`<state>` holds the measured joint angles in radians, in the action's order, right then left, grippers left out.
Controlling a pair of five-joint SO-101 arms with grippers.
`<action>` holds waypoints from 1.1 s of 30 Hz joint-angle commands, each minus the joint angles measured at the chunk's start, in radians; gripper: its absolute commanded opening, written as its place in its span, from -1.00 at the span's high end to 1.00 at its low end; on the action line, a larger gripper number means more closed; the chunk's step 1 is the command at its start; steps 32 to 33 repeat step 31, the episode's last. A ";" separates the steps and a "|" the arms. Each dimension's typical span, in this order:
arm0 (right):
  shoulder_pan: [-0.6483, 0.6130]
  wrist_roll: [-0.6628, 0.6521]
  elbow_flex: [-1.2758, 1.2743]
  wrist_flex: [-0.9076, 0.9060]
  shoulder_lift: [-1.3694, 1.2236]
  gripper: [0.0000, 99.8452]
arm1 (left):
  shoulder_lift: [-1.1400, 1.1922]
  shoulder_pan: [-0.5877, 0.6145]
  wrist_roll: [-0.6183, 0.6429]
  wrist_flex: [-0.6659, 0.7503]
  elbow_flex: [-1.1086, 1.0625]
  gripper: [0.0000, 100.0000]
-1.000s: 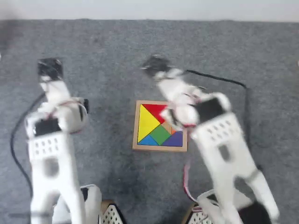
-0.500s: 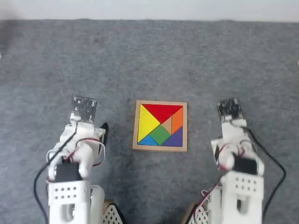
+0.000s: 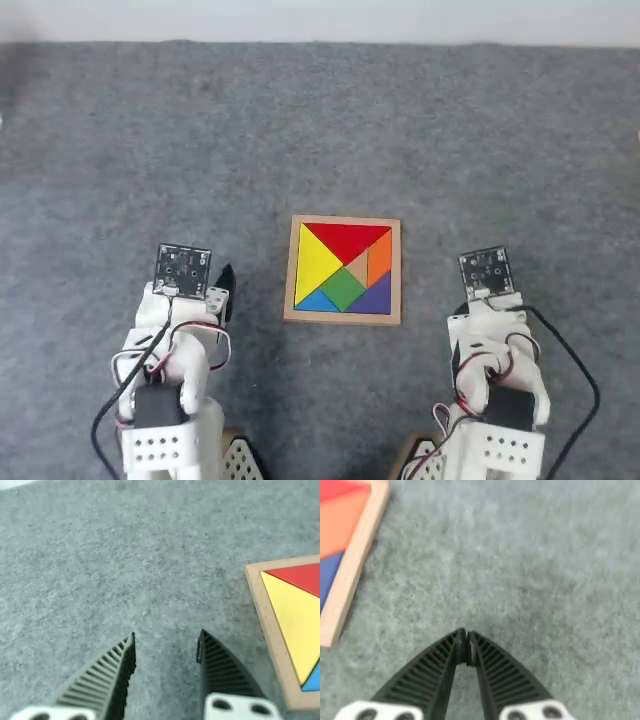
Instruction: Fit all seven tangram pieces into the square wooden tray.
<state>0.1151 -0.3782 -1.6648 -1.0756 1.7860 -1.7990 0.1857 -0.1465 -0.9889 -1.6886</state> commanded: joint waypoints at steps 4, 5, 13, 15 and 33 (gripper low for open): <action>0.012 -0.017 -0.020 -0.119 -0.016 0.98 | -0.003 -0.002 -0.008 -0.006 0.004 0.60; 0.010 -0.017 -0.020 -0.166 -0.016 0.98 | -0.003 0.000 -0.009 -0.008 0.004 0.60; 0.010 -0.017 -0.020 -0.225 -0.001 0.98 | -0.006 0.000 -0.011 -0.048 0.004 0.60; 0.010 -0.017 -0.020 -0.225 -0.001 0.98 | -0.006 0.000 -0.011 -0.048 0.004 0.60; 0.010 -0.017 -0.020 -0.225 -0.001 0.98 | -0.006 0.002 -0.012 -0.049 0.004 0.60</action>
